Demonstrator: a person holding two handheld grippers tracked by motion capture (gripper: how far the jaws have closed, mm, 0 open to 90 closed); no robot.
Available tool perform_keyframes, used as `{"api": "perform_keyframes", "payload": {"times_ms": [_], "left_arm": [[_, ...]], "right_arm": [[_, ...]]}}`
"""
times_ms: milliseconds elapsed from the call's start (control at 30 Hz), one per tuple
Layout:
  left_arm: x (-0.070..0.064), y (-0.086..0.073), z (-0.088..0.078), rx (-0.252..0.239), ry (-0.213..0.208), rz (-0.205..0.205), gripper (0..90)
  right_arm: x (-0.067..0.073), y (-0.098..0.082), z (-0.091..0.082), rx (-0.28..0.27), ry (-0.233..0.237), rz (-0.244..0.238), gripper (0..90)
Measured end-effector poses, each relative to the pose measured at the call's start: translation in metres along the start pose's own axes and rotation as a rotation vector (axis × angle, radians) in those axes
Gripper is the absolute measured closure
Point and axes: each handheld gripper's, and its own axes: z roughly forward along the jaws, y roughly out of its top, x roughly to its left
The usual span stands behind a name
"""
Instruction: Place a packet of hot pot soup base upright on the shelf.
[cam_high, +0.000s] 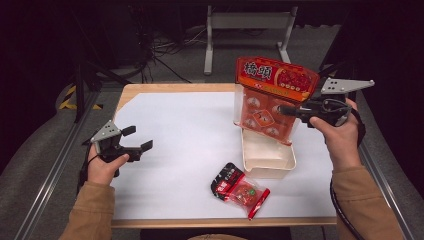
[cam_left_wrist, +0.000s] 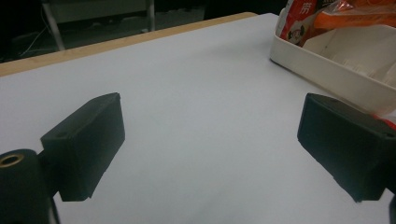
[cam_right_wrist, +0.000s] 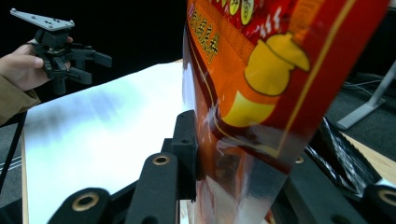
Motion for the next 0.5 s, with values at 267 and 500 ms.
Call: {"api": "perform_keyframes", "payload": {"times_ms": [267,500], "left_arm": [[0.000,-0.001,0.000,0.001,0.004,0.002,6.9],[0.000,-0.001,0.001,0.005,0.001,0.004,6.9]], "right_arm": [[-0.004,-0.019,-0.001,-0.008,-0.016,0.036,70.2],[-0.004,-0.027,0.001,-0.011,-0.036,0.047,70.2]]}}
